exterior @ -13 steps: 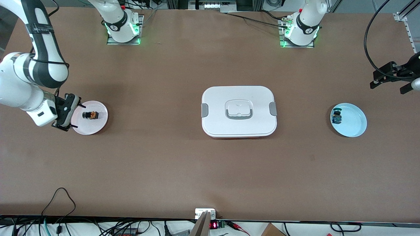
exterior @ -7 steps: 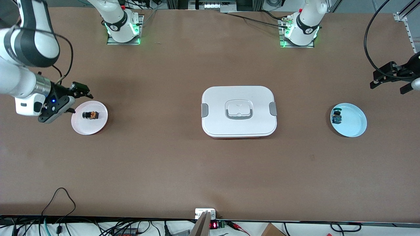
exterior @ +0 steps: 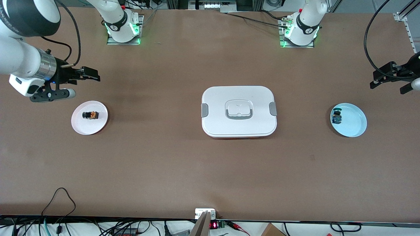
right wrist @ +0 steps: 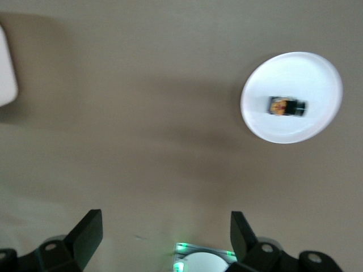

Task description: Transfer orange switch to right arm and place

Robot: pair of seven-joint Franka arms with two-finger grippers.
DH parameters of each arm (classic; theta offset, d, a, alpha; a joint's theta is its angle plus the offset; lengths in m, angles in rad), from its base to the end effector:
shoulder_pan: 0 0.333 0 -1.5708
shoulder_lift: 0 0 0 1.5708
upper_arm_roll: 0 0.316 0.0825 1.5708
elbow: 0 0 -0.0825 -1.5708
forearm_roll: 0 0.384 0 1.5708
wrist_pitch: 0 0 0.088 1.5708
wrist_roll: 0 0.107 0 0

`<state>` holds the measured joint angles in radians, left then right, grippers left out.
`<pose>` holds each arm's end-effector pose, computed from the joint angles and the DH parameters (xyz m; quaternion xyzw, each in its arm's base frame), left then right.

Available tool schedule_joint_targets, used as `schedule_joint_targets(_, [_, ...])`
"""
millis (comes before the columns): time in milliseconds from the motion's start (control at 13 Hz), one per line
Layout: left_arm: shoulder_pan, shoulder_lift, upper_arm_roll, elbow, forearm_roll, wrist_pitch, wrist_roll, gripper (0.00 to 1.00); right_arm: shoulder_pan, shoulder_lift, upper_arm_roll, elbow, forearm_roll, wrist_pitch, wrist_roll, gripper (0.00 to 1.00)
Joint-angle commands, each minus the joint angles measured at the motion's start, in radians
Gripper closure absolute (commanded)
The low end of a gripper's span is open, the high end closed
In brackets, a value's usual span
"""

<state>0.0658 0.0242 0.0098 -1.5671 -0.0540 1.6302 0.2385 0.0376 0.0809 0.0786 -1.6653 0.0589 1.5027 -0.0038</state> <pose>0.5666 0.0374 0.6182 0.9962 -0.0802 0.0234 0.0235 0.5555 0.0701 0.5308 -0.9904 -0.0582 0.1229 0.0257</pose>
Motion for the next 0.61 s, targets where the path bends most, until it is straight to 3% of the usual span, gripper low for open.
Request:
schedule_joint_targets(0, [-0.006,0.014,-0.002,0.029,0.028,-0.012,-0.015,0.0,0.002,0.013,-0.052,0.047,-0.062,0.006,0.013,0.0])
schedule_joint_targets(77, [-0.006,0.014,-0.002,0.029,0.029,-0.012,-0.015,0.0,0.01,0.011,-0.09,0.047,-0.073,0.063,0.015,0.0])
schedule_joint_targets(230, [-0.006,0.014,-0.002,0.029,0.028,-0.012,-0.015,0.0,0.008,0.005,-0.097,0.047,-0.128,0.05,0.034,0.0])
schedule_joint_targets(383, [-0.006,0.014,-0.002,0.029,0.028,-0.012,-0.013,0.0,0.002,-0.001,-0.099,0.033,-0.125,0.071,0.059,0.0])
schedule_joint_targets(537, [-0.006,0.014,-0.001,0.029,0.028,-0.013,-0.013,0.0,0.007,-0.067,-0.099,-0.06,-0.126,0.132,0.061,0.0])
